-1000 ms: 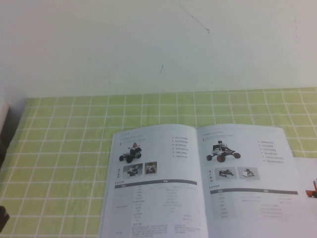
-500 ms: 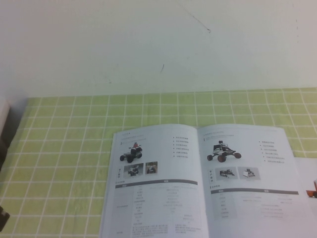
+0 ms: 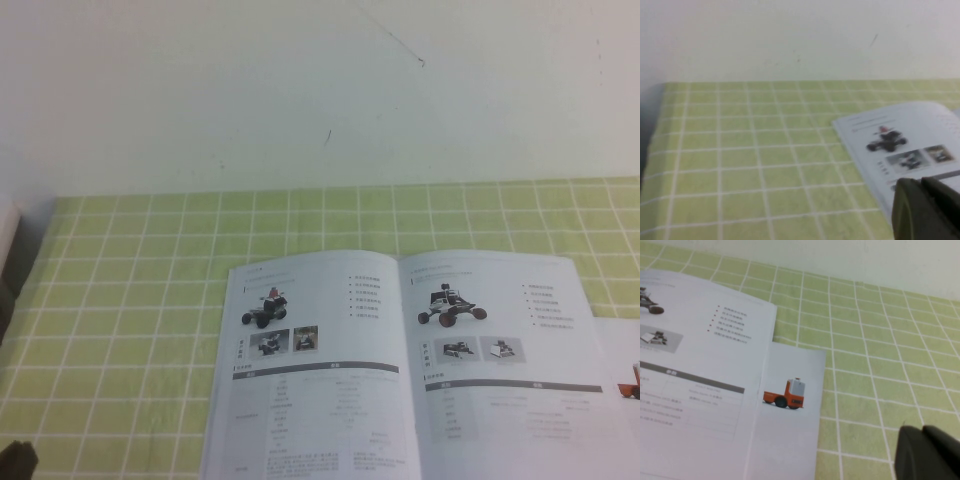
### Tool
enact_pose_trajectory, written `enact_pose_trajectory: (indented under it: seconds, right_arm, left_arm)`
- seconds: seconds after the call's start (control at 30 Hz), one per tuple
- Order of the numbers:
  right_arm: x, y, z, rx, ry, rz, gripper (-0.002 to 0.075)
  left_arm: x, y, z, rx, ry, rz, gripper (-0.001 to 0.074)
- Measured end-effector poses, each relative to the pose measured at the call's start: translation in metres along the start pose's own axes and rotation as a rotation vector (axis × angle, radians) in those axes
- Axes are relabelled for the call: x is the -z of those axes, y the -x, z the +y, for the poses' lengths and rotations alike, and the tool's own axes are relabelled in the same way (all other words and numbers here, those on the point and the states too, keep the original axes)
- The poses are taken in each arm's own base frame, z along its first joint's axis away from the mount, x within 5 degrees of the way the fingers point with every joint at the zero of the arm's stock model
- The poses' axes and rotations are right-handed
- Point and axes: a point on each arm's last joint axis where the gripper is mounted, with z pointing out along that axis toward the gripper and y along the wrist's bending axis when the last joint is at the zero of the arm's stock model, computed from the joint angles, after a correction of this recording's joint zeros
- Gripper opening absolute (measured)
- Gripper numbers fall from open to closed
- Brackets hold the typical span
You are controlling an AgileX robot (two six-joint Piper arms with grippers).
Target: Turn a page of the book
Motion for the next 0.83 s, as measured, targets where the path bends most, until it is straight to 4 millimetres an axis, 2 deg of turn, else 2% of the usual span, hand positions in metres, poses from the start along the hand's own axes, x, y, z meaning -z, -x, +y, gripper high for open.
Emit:
enact_pose_trajectory:
  seconds: [0.3, 0.53, 0.83]
  right_arm:
    - [0.000, 0.000, 0.000, 0.001, 0.000, 0.000, -0.0003]
    - [0.000, 0.000, 0.000, 0.002, -0.001, 0.000, -0.0003]
    - [0.000, 0.000, 0.000, 0.002, -0.001, 0.000, -0.0003]
  left_arm:
    - [0.014, -0.012, 0.016, -0.038, 0.261, 0.041, -0.0003]
    - [0.016, -0.015, 0.017, -0.117, 0.293, 0.063, -0.0003]
    - [0.016, -0.015, 0.017, -0.119, 0.292, 0.063, -0.0003]
